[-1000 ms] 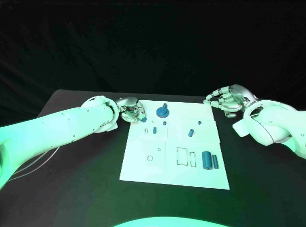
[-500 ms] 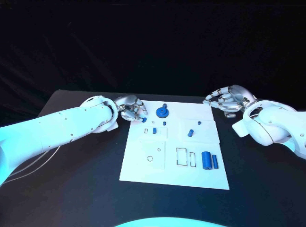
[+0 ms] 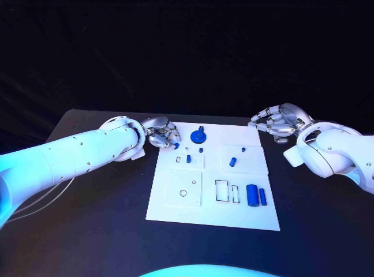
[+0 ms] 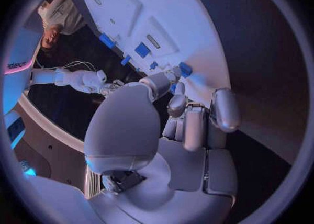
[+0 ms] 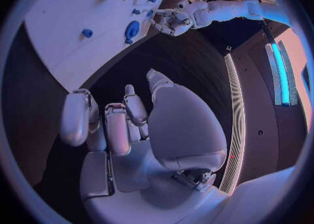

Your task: Assemble the parts on the task board

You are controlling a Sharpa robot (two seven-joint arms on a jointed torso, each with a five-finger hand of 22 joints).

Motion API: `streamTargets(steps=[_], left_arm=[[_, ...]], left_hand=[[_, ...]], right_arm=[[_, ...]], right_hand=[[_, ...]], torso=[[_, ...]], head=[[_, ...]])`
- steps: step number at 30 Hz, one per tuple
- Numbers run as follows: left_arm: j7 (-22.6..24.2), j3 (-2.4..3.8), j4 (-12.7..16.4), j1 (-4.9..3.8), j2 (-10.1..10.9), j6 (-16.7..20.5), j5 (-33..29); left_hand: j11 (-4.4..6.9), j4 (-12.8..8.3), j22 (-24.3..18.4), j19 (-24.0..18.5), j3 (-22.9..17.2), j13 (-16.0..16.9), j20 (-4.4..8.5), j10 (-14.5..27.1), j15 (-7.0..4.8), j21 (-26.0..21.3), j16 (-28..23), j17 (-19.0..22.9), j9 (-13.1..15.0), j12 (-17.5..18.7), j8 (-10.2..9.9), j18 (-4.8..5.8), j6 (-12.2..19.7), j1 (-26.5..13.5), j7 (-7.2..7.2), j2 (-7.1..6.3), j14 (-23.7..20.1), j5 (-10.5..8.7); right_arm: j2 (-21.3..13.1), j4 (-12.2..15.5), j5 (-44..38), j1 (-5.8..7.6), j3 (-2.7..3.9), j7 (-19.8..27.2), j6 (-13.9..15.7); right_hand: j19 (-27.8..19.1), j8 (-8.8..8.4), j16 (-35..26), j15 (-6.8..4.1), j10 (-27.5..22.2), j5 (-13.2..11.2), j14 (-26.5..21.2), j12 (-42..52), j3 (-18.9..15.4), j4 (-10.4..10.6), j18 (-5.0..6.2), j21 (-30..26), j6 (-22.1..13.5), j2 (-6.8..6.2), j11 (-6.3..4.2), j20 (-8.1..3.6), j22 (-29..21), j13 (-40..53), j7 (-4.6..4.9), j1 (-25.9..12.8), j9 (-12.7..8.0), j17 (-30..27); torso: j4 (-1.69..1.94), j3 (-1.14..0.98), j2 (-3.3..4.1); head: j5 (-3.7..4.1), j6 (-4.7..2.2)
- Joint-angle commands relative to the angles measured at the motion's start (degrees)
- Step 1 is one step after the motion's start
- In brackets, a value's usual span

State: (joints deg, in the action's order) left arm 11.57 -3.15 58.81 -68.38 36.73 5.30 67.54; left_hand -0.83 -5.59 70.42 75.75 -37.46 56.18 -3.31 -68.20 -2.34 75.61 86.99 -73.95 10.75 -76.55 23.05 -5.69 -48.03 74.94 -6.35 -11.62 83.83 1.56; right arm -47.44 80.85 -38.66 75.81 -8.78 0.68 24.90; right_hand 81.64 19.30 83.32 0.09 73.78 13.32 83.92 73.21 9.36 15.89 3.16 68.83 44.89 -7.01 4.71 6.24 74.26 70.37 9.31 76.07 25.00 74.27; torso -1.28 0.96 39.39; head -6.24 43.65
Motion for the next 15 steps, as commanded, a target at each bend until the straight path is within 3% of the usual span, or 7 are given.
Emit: streamTargets(steps=[1, 11, 15], left_arm=[[-0.32, 0.06, -0.41, -0.02, -0.4, -0.5, 0.43], [-0.56, 0.06, -1.64, -0.02, -1.39, -0.8, 1.14], [-0.62, 0.06, -1.78, -0.03, -1.57, -1.16, 1.24]], left_hand=[[-0.3, 0.65, 0.97, 0.27, 1.79, 0.67, -0.36, 0.06, 0.13, 0.61, 1.08, -10.41, -0.44, -0.66, -0.58, 0.6, -0.36, 0.07, -0.18, 0.66, 3.65, 1.31], [-0.41, 0.39, 1.07, 0.33, 1.19, 0.82, -0.46, 0.04, 0.25, 0.67, 1.14, -10.57, -0.43, -0.67, -0.86, 0.63, -0.74, 0.86, -0.28, 1.39, 3.72, 1.3], [-0.37, 0.33, 1.12, 0.36, 0.91, 0.97, -0.49, -0.05, 0.25, 0.71, 1.16, -10.66, -0.36, -0.73, -0.81, 0.63, -1.23, 1.11, -0.18, 1.75, 3.76, 1.3]], right_arm=[[0.06, 0.02, -0.05, -0.04, 0.01, 0.11, -0.12], [0.13, -0.01, -0.05, -0.05, 0.01, 0.13, -0.12], [0.13, -0.01, -0.05, -0.06, 0.01, 0.12, -0.13]], right_hand=[[-0.3, 0.98, -0.59, -0.19, -0.42, 1.08, 3.2, -0.33, 1.38, 0.46, 1.36, -0.32, -0.56, -0.26, -0.4, -0.43, 5.09, -0.18, -0.16, -2.15, 0.25, 4.38], [-0.3, 0.98, -0.59, -0.19, -0.42, 1.08, 3.2, -0.33, 1.38, 0.46, 1.36, -0.32, -0.56, -0.26, -0.4, -0.43, 5.09, -0.18, -0.16, -2.15, 0.25, 4.38], [-0.3, 0.98, -0.59, -0.19, -0.42, 1.08, 3.2, -0.33, 1.38, 0.46, 1.36, -0.32, -0.56, -0.26, -0.4, -0.43, 5.09, -0.18, -0.16, -2.15, 0.25, 4.38]], torso=[[0.04, -0.01, 0.0], [-0.1, 0.02, 0.01], [0.01, 0.02, -0.01]], head=[[-0.05, 0.03], [-0.11, 0.03], [-0.04, 0.08]])
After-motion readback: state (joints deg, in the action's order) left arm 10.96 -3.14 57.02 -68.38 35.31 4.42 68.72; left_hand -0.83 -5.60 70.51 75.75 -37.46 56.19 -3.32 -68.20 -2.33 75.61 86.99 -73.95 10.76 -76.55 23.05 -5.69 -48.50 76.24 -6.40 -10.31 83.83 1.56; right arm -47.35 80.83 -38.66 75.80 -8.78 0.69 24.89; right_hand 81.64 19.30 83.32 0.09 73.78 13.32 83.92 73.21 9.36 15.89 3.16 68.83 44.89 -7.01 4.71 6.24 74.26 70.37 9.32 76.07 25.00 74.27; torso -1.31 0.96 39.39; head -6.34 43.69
